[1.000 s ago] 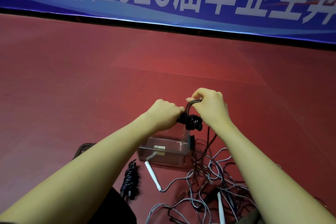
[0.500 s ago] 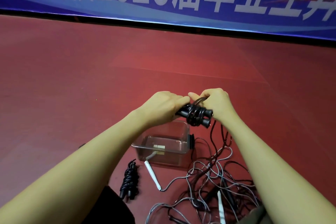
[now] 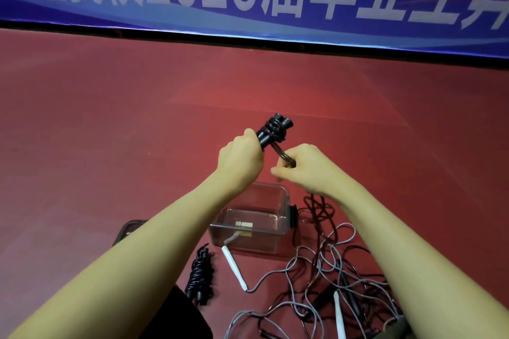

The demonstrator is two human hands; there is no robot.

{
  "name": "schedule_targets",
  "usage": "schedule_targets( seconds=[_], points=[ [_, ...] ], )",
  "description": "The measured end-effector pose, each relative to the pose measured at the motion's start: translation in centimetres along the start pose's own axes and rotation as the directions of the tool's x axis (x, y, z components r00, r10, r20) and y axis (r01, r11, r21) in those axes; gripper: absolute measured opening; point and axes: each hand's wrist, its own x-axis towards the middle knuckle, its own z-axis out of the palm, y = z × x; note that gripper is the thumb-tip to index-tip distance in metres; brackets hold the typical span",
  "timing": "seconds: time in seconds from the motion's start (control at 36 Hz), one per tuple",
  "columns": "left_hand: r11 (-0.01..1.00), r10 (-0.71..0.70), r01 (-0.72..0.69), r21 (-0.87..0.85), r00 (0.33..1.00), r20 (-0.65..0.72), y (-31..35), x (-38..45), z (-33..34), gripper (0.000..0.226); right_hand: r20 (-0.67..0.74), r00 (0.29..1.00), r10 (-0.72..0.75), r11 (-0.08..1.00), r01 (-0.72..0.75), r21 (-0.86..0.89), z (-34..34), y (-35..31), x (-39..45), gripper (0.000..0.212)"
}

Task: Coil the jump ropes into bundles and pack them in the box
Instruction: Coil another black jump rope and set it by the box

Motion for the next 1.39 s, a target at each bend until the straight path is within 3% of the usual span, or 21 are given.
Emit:
schedule_targets(
  seconds=[0.06, 0.11, 0.17, 0.22, 0.31, 0.39, 0.5, 0.56, 0.61, 0.67, 0.78, 0.86, 0.97, 1.06, 1.14, 1.25, 1.31, 1.39],
  points=[
    [0.995, -0.006, 0.004, 0.103, 1.0, 0.012, -0.4, 0.1, 0.3, 0.007, -0.01, 0.999, -0.035, 0.999, 0.035, -0.03, -0.4, 0.0, -0.1, 0.026],
    [0.973, 0.008, -0.019, 0.231, 0.999, 0.048, -1.0, 0.1, 0.8, 0.014, -0.029, 0.994, -0.108, 0.981, 0.102, -0.165, -0.6, 0.0, -0.3, 0.023],
    [0.946, 0.049, -0.08, 0.315, 0.993, 0.106, -1.6, 0.0, 1.4, 0.016, -0.05, 0.979, -0.196, 0.912, 0.163, -0.376, -0.7, -0.1, -0.6, 0.014],
    [0.918, 0.111, -0.161, 0.363, 0.982, 0.156, -1.7, -0.1, 1.8, 0.016, -0.111, 0.947, -0.301, 0.826, 0.201, -0.527, -0.5, 0.0, -0.9, 0.023],
    [0.858, 0.234, -0.301, 0.417, 0.95, 0.205, -1.6, -0.3, 2.1, 0.015, -0.272, 0.862, -0.428, 0.821, 0.244, -0.517, -0.1, 0.4, -1.1, 0.027],
    [0.77, 0.368, -0.443, 0.46, 0.896, 0.247, -1.5, -0.5, 2.4, 0.018, -0.35, 0.881, -0.318, 0.885, 0.143, -0.444, 0.3, 0.5, -0.8, 0.027],
    [0.695, 0.502, -0.568, 0.441, 0.822, 0.268, -1.5, -0.6, 2.8, 0.022, -0.409, 0.912, 0.001, 0.994, -0.046, -0.098, 0.2, 1.2, 0.3, 0.019],
    [0.703, 0.572, -0.6, 0.381, 0.796, 0.197, -1.7, -0.5, 3.1, 0.019, -0.404, 0.907, 0.12, 0.992, -0.094, 0.083, -0.1, 1.7, 0.7, 0.013],
    [0.658, 0.678, -0.669, 0.347, 0.726, 0.114, -1.8, -0.3, 3.1, 0.008, -0.398, 0.895, 0.199, 0.978, -0.157, 0.137, -0.4, 2.0, 0.6, 0.027],
    [0.615, 0.73, -0.713, 0.338, 0.676, 0.098, -2.1, -0.2, 2.9, 0.009, -0.393, 0.89, 0.232, 0.972, -0.224, 0.068, -0.7, 2.2, 0.5, 0.039],
    [0.538, 0.785, -0.777, 0.328, 0.603, 0.141, -1.9, -0.5, 2.6, 0.03, -0.363, 0.906, 0.218, 0.929, -0.306, -0.206, -1.0, 2.4, 0.5, 0.043],
    [0.522, 0.816, -0.795, 0.309, 0.571, 0.089, -2.0, -0.4, 2.5, 0.031, -0.368, 0.919, 0.14, 0.9, -0.273, -0.339, -1.2, 2.7, 0.6, 0.043],
    [0.503, 0.857, -0.829, 0.246, 0.515, -0.016, -2.3, -0.2, 2.3, 0.009, -0.371, 0.927, 0.051, 0.88, -0.217, -0.422, -1.4, 3.4, 0.5, 0.043],
    [0.484, 0.875, -0.854, 0.19, 0.478, -0.077, -1.9, -0.2, 2.0, 0.014, -0.364, 0.931, -0.014, 0.874, -0.165, -0.456, -1.3, 3.6, 0.6, 0.044],
    [0.544, 0.833, -0.835, 0.08, 0.527, -0.168, -1.5, -0.8, 1.5, 0.014, -0.372, 0.928, -0.034, 0.896, -0.137, -0.422, -1.1, 3.9, 0.6, 0.045],
    [0.764, 0.608, -0.634, -0.123, 0.77, -0.194, -0.3, -2.2, 1.1, 0.022, -0.315, 0.949, 0.021, 0.891, -0.161, -0.425, -1.2, 3.7, 0.5, 0.015],
    [0.861, 0.449, -0.466, -0.203, 0.885, -0.125, 0.5, -2.6, 1.0, 0.021, -0.276, 0.958, 0.08, 0.898, -0.189, -0.396, -1.2, 3.2, 0.2, 0.015],
    [0.89, 0.275, -0.285, -0.355, 0.958, -0.08, 1.5, -2.6, 0.9, 0.014, -0.244, 0.964, 0.104, 0.915, -0.189, -0.356, -0.7, 3.0, 0.4, 0.024]
  ],
)
